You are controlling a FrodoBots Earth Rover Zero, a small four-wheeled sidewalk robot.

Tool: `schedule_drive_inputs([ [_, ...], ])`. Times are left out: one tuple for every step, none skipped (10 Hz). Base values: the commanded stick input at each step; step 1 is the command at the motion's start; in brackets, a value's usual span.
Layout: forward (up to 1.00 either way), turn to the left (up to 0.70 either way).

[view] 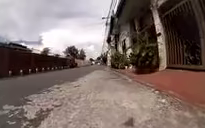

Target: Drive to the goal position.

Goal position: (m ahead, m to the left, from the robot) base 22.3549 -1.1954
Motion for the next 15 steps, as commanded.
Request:
schedule_drive_inputs([
  [0.70,0.00],
  [0.70,0.00],
  [0.70,0.00],
  [0.70,0.00],
  [0.70,0.00],
  [0.70,0.00],
  [0.70,0.00],
  [0.70,0.00],
  [0.70,0.00],
  [0.70,0.00],
  [0.70,0.14],
  [0.70,0.30],
  [0.70,0.13],
  [0.70,0.00],
  [0.70,0.00],
])
